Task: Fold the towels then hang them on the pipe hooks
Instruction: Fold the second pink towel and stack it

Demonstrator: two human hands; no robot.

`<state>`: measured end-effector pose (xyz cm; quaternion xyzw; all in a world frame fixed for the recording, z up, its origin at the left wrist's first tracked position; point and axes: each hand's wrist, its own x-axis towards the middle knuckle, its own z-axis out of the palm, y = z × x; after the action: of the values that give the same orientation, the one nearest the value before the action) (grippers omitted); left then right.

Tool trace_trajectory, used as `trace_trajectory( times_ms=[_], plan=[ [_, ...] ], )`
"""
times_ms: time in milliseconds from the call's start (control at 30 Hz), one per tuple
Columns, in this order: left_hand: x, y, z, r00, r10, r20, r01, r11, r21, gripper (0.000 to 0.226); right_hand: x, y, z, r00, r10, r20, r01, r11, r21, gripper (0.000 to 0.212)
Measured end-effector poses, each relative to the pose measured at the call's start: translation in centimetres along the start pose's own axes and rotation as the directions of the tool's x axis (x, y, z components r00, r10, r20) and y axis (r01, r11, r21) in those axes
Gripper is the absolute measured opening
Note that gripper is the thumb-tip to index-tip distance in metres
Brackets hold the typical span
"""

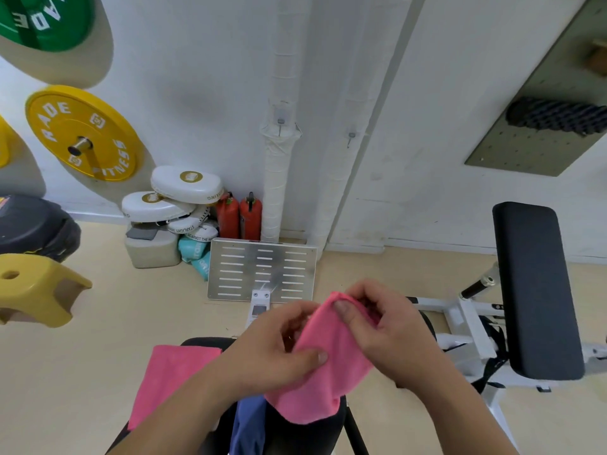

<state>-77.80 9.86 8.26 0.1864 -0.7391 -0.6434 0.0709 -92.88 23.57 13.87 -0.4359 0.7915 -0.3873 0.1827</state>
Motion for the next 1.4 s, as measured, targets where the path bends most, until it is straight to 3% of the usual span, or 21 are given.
trace_trajectory(
  times_ms=[133,300,433,533,600,700,833,967,1100,1233,1400],
  plan=[
    [0.4,-2.9,0.2,0.976,-0.189,0.104,0.154,0.948,0.278,0.026,0.5,1.3,-0.8,0.991,0.041,-0.126,-0.049,0.997,-0.058,0.012],
    [0.0,-5.4,-0.4,0.944,-0.294,0.150,0.226,0.908,0.353,0.017,1.0,3.8,-2.7,0.933,0.200,-0.299,-0.219,0.975,-0.033,0.012],
    [-0.2,-6.6,-1.7,0.951,-0.307,0.044,0.282,0.915,0.288,0.030,0.8,7.2,-3.1,0.869,0.354,-0.345,-0.367,0.930,0.029,0.015],
    [-0.7,-6.3,-2.6,0.962,-0.273,0.003,0.268,0.948,0.173,0.006,0.2,9.4,-2.8,0.811,0.448,-0.377,-0.451,0.888,0.085,0.019],
    [-0.9,-6.1,-3.1,0.962,-0.260,-0.084,0.259,0.966,-0.024,0.008,-0.3,10.5,-2.2,0.774,0.507,-0.380,-0.497,0.858,0.131,0.020],
    [-0.9,-6.8,-3.1,0.906,-0.343,-0.248,0.261,0.914,-0.310,0.017,-0.8,11.7,-0.6,0.757,0.566,-0.326,-0.546,0.823,0.161,0.024],
    [-1.2,-7.6,-2.0,0.798,-0.434,-0.418,0.302,0.889,-0.345,0.020,-1.8,12.8,1.7,0.743,0.632,-0.220,-0.593,0.774,0.223,0.030],
    [-1.2,-7.5,-2.1,0.721,-0.432,-0.541,0.311,0.900,-0.305,0.023,-2.4,11.2,3.2,0.734,0.674,-0.082,-0.601,0.702,0.381,0.024],
    [-1.6,-6.6,-1.7,0.746,-0.394,-0.536,0.307,0.919,-0.249,0.016,-2.2,7.3,6.0,0.803,0.585,0.113,-0.570,0.698,0.433,0.021],
    [-2.4,-5.1,0.8,0.865,-0.323,-0.384,0.269,0.944,-0.189,0.014,-2.2,3.4,10.1,0.862,0.457,0.218,-0.499,0.694,0.519,0.011],
    [-4.1,-5.2,1.2,0.901,-0.211,-0.378,0.225,0.974,-0.009,0.022,-2.7,1.9,13.0,0.861,0.484,0.157,-0.481,0.675,0.559,0.011]
  ],
)
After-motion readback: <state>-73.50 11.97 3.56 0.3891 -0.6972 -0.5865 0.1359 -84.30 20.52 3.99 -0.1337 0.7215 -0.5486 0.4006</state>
